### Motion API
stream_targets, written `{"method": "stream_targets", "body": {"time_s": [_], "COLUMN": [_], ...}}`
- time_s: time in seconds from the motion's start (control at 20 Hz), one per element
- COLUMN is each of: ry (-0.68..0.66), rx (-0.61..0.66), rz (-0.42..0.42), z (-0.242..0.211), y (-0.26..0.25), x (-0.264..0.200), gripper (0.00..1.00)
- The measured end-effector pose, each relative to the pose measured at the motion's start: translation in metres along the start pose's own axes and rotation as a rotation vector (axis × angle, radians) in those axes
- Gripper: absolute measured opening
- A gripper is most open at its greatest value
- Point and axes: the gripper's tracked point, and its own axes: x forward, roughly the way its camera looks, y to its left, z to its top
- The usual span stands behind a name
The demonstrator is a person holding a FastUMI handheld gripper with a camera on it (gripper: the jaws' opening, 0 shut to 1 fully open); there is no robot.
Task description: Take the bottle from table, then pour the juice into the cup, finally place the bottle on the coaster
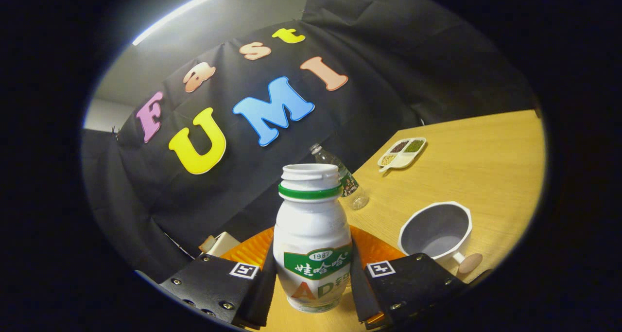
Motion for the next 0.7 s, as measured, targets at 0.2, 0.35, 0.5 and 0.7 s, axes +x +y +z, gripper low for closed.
{"method": "stream_targets", "body": {"time_s": [0.2,0.35,0.5,0.7], "ry": [-0.018,-0.028,-0.029,-0.026], "rx": [-0.15,-0.248,-0.374,-0.534], "rz": [-0.026,-0.042,-0.065,-0.075], "z": [0.006,0.008,0.007,-0.003], "y": [0.005,0.009,0.013,0.022], "x": [0.006,0.012,0.021,0.036], "gripper": [0.66,0.66,0.66,0.66]}}
